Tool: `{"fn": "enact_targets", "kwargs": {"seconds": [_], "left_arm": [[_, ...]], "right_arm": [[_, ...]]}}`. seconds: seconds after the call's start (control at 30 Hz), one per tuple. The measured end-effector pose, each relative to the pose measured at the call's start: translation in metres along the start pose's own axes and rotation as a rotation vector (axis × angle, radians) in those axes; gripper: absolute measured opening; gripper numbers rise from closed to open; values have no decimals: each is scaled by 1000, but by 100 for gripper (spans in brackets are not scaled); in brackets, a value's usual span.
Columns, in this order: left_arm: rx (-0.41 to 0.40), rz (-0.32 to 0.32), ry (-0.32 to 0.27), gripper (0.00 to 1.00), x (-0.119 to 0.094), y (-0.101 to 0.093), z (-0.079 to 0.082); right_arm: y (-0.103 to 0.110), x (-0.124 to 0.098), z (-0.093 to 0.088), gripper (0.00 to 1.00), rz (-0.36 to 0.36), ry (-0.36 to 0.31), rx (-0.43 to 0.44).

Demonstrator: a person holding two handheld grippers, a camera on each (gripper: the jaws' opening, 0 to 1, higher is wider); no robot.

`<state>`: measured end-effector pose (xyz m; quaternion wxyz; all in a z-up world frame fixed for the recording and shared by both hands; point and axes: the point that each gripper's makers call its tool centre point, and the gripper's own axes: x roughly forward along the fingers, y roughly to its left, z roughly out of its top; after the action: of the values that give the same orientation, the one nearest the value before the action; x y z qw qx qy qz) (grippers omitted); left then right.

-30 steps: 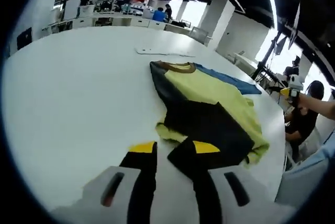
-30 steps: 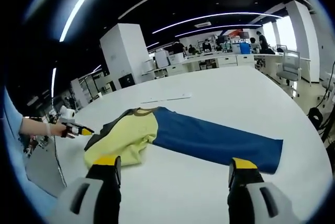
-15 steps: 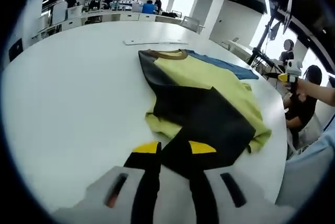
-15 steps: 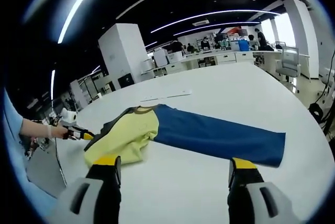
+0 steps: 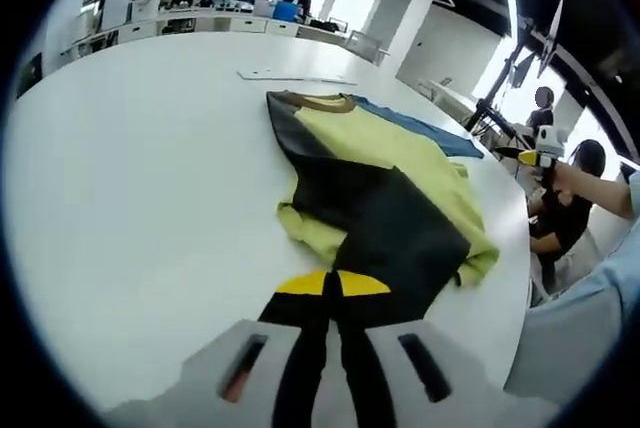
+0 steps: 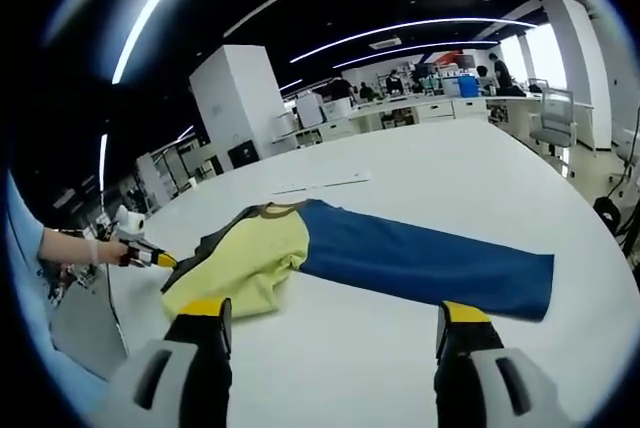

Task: Fold the garment on the visible template until the final outline fits inside the template.

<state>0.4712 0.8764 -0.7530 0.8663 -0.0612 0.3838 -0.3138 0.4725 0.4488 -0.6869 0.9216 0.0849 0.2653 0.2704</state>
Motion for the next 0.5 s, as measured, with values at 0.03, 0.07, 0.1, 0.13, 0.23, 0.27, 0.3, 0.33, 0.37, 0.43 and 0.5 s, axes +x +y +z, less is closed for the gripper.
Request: {"fn": "enact_targets", "kwargs": {"seconds": [0.03,0.07,0.1,0.13,0.23,0.27,0.3,0.33,0.37,0.43,0.5], "left_arm": [[-13,-2,-7,0,-3,0,1],[-35,-5,-12,0,-4,0,2],[-54,-6,-21,0,-6,1,4],[-61,-5,-29,0,-10,3,7],[-64,27,-55,0,-22,12,16],[-76,38,-83,0,-29,18,23],[-84,45,-95,0,-34,22,27],[-94,66,-111,0,-43,30,31],[-95,79,-119,0,-49,36,34],[-116,105,-146,0,-64,50,38],[-141,134,-166,0,-77,62,38]], "right_arm": [[1,1,0,84,2,0,0],[2,1,0,84,6,-2,3],[3,2,0,84,8,0,2],[4,2,0,84,9,4,-5],[7,3,0,85,13,4,-5],[7,3,0,85,13,4,-7],[8,3,0,85,13,5,-8],[8,3,1,85,14,7,-9],[9,3,1,85,15,7,-10],[9,3,2,85,13,10,-13],[10,3,2,85,13,13,-17]]}}
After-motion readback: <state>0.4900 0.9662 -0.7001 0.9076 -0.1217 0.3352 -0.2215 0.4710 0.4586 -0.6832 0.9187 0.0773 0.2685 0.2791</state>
